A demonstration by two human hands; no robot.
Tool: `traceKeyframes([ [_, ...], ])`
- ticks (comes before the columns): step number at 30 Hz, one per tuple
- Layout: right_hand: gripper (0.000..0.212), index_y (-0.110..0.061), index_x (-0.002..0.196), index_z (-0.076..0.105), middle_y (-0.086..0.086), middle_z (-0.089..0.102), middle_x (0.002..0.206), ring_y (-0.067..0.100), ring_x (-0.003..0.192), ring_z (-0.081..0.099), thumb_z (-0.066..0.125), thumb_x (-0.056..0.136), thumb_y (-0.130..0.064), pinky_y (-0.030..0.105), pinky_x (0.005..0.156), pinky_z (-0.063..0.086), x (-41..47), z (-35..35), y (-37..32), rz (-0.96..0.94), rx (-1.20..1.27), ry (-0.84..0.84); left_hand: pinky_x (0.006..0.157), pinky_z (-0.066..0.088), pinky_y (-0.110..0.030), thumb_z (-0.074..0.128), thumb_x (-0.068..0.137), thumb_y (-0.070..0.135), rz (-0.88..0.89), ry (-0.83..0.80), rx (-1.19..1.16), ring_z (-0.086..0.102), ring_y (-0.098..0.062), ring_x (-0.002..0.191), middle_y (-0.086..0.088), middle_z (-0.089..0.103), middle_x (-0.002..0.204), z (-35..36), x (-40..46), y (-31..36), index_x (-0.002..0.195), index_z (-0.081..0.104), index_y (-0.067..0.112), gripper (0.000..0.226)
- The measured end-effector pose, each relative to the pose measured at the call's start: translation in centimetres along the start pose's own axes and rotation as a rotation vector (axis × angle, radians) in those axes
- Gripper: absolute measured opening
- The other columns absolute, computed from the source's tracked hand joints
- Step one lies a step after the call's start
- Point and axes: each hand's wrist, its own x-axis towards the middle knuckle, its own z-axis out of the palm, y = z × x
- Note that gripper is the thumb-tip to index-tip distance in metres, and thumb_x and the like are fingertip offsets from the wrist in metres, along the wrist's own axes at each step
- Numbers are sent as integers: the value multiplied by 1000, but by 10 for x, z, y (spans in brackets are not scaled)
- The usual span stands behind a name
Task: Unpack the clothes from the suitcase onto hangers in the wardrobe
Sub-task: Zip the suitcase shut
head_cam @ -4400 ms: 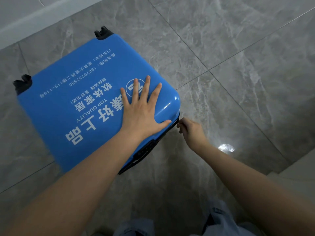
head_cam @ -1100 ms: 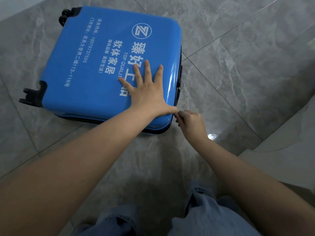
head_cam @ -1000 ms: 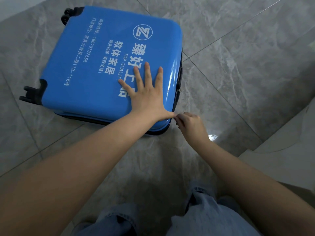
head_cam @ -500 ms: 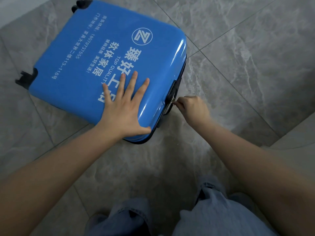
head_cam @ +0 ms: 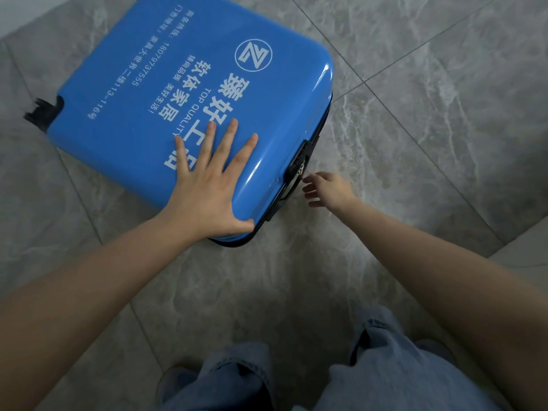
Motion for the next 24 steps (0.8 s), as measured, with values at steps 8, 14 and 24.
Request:
traceKeyframes([
  [8, 27, 0, 114, 65, 13, 67, 95, 24, 81, 69, 47, 95, -6, 40, 90, 59, 27, 17, -11, 232, 631, -145, 107, 7, -77, 51, 49, 79, 17, 53, 9, -9, -34, 151, -6, -10, 165, 8, 1, -2, 157, -4, 27, 132],
  [14, 26, -2, 111, 65, 12, 64, 92, 21, 79, 65, 43, 99, -5, 34, 83, 61, 11, 17, -19, 297, 512, -196, 106, 9, -78, 52, 47, 79, 63, 37, 12, -7, -35, 151, -8, -8, 165, 8, -5, -13, 157, -1, 26, 133],
  [24, 21, -8, 114, 52, 6, 51, 83, 18, 70, 54, 40, 106, -23, 30, 64, 56, -117, 78, -47, 567, 451, 28, 106, 9, -79, 65, 40, 71, 232, -188, -85, -11, -29, 151, 1, -11, 165, -52, -68, -68, 156, -4, 34, 141],
])
